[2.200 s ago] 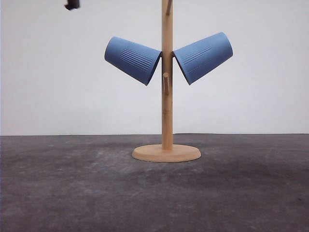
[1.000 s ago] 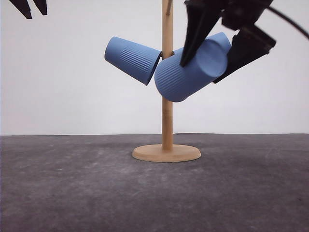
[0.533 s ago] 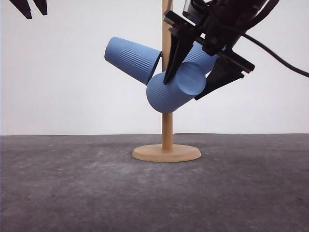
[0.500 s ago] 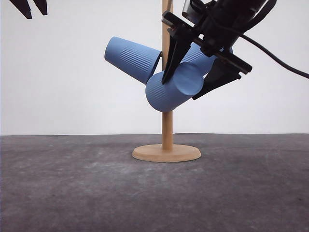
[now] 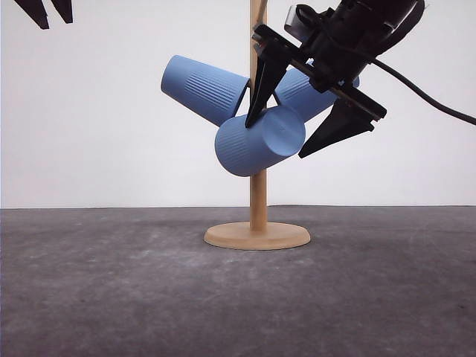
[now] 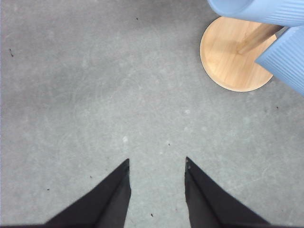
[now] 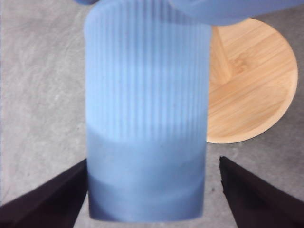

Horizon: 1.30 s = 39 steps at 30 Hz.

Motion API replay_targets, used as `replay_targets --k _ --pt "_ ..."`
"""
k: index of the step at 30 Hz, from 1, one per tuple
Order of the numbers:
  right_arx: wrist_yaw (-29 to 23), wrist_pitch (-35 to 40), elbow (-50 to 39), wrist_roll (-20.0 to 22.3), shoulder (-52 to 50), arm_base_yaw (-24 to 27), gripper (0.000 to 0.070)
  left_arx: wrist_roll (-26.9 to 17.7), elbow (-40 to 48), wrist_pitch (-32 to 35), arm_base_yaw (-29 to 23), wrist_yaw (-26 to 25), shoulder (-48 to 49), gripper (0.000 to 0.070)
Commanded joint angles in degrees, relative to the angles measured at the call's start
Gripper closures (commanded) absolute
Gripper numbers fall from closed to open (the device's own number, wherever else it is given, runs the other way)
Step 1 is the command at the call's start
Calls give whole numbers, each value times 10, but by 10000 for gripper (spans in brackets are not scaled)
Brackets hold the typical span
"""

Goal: Place three cups

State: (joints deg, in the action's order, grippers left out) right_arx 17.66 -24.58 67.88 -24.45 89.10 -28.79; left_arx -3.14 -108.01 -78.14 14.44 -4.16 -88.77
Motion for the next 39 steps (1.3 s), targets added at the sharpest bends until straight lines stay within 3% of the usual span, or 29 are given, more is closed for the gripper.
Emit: replay_targets --k 1,11,18,21,32,35,39 --pt "4 6 11 1 11 -2 146 4 -18 0 2 3 -6 497" --pt "3 10 11 10 -31 6 146 4 -18 -8 2 3 -6 497" --pt "3 -10 11 39 -113 29 147 4 -18 -23 2 7 -5 497" --pt "-4 -46 11 71 -154 47 147 2 -18 -34 1 23 -3 497" --pt "-117 -229 11 227 -320 121 147 17 -10 -48 -5 40 77 497" --pt "-150 -273 11 257 -358 142 147 29 23 -47 -6 52 125 497" --pt "-149 -311 6 280 -400 169 147 43 115 -40 -6 61 204 497"
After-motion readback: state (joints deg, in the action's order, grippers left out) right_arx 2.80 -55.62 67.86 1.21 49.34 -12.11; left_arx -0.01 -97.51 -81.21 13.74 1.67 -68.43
